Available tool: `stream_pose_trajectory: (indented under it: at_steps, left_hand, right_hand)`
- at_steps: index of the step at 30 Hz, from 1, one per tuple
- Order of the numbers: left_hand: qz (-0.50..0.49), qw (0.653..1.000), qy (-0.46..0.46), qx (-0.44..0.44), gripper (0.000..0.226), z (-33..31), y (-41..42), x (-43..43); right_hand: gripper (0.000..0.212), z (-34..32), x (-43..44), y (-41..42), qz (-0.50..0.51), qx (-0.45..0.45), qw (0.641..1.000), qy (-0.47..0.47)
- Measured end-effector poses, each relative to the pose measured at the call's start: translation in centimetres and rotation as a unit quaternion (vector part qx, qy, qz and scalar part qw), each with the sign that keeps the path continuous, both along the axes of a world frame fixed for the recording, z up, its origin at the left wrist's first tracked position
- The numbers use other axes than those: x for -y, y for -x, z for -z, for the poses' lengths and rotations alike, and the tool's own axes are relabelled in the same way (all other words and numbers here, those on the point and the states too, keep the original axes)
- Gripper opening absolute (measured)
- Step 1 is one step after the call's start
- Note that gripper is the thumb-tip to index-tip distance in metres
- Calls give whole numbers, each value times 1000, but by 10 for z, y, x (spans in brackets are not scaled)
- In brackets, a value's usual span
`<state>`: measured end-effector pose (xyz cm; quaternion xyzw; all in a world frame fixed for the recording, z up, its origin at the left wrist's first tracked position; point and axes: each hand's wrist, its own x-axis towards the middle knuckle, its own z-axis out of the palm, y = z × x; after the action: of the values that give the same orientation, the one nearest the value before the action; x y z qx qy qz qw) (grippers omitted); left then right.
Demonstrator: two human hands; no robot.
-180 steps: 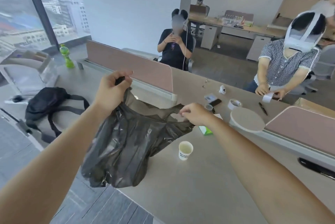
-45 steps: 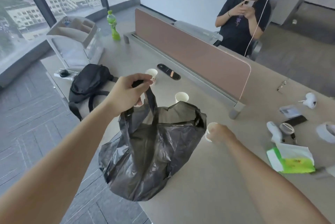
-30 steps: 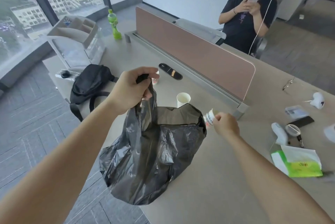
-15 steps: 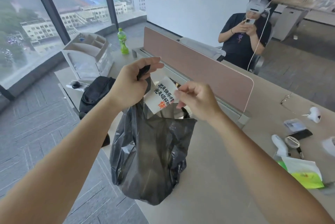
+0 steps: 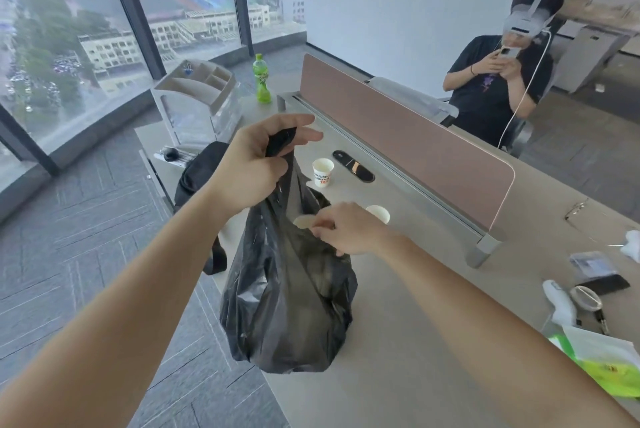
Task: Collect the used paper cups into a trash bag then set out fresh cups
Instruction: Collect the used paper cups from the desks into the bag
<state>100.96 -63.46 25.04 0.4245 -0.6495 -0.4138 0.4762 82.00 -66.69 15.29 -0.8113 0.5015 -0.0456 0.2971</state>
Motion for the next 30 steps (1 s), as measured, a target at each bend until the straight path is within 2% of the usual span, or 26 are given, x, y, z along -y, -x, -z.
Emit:
stream_pose_trajectory:
  at_steps: [4,8,12,14,17,20,22,24,25,27,30]
  left_hand:
    - [-39,999,4,-2,71,8,-5,6]
    - [-79,997,-7,16,66,21,-7,20]
    - [-112,991,-51,55,68,41,-6,32]
    - [-118,987,-71,80,71,51,-4,35]
    - [-108,983,-93,116,70,61,3,38]
    - [-109,982,-110,112,68,67,11,39]
    - [-113,979,-119,119,66,67,15,38]
    - [-115,977,-127,127,67,65,16,36]
    - [-114,977,-131,126,67,64,17,35]
    - [-112,975,-137,130,67,62,17,33]
    - [-113,973,-143,140,67,62,14,32]
  right_hand:
    - [21,17,18,13,8,-100,995,-23]
    - [31,35,48,37,83,-191,978,-10]
    - [14,55,69,59,143,-253,956,-41]
    - [10,62,76,64,182,-254,942,-119]
    - [24,62,90,72,209,-230,930,-196]
    - [28,62,112,78,251,-80,944,-199]
    - [21,66,124,81,288,-17,951,-112]
    - [15,74,131,86,294,-49,954,-11]
    - [20,81,132,88,292,-73,953,7]
    - [34,101,131,91,270,-122,955,-8]
    - [41,132,126,94,199,-168,964,-60]
